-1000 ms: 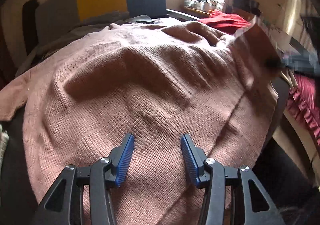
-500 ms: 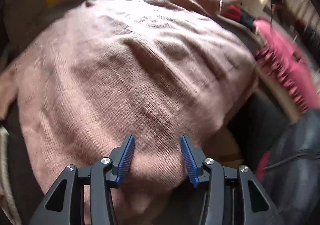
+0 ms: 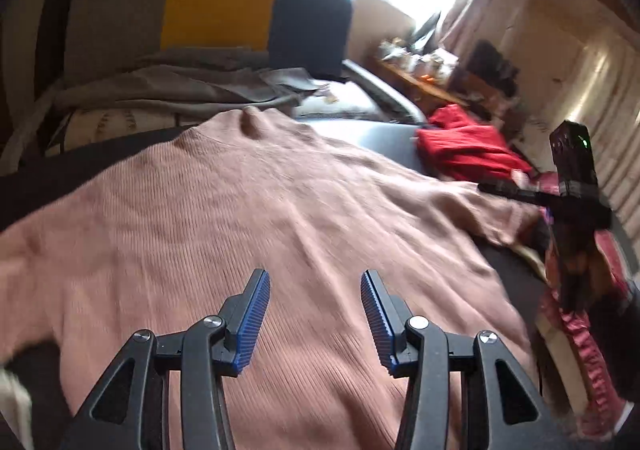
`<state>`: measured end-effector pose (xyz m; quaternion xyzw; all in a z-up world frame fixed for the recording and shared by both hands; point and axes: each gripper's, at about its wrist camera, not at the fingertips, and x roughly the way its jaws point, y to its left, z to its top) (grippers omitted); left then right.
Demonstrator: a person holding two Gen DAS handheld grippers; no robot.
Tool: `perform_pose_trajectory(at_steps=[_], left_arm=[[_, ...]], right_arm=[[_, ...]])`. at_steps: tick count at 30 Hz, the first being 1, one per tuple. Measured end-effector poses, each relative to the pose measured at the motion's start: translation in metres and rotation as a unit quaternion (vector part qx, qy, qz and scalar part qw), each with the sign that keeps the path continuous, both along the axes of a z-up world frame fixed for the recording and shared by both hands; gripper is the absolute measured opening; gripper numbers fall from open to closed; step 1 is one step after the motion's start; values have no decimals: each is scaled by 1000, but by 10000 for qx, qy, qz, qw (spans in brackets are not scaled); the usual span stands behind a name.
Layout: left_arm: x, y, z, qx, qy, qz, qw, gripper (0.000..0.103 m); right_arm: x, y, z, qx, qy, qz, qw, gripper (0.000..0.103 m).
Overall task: Fold clothes
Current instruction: 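Lay the sleeve down and open the right gripper over the spread sweater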
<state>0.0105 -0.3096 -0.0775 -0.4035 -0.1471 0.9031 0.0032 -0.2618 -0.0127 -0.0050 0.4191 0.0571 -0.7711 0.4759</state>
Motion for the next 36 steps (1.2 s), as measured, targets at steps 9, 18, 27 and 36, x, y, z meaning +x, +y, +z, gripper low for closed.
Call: perform_pose_trajectory(at_steps=[9,18,27,36], left_arm=[[-75,-14,-71,-682,-595,211,9957,48],[-99,-36,-83,-779,-96,195,9967,53],[-73,-29,-56,-552,-112,420,9975,48],[49,1,-44,-370,16,671,9971,49]], right_arm=[[-44,-81,-92,1359,334,-720,9875,66],[-79,-112,-96,1253,798,-585,9872,89],[-72,-114,-75,1159,621,41,9913,81],[46,-1,-34,848,310,1282,9876,81]])
